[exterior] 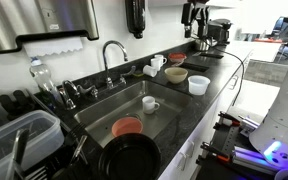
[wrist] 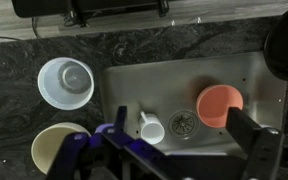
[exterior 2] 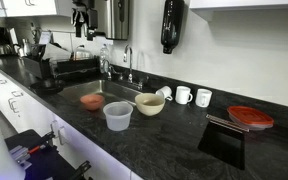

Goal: Take the pink bowl from the sink and put it in the white bowl

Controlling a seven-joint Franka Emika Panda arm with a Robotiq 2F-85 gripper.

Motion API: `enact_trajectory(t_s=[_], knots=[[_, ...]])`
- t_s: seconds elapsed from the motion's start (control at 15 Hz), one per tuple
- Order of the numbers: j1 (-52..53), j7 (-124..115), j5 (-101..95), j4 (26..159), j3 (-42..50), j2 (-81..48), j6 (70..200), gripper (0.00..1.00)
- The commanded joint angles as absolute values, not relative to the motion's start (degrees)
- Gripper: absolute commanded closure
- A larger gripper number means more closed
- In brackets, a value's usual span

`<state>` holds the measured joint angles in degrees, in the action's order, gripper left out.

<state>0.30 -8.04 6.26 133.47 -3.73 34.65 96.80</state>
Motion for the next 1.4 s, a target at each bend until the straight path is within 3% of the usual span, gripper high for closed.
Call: enact_trajectory(t_s=[0.0, 0.73, 1.33], knots=[[1.1, -10.1, 3.2, 134.1, -7.5, 31.1, 101.7, 0.0], [3.0, -10.2, 4.6, 134.4, -7.7, 29.4, 101.5, 0.0], [10.4, -7.5, 11.7, 131.9, -11.5, 16.8, 118.3, 0.0]])
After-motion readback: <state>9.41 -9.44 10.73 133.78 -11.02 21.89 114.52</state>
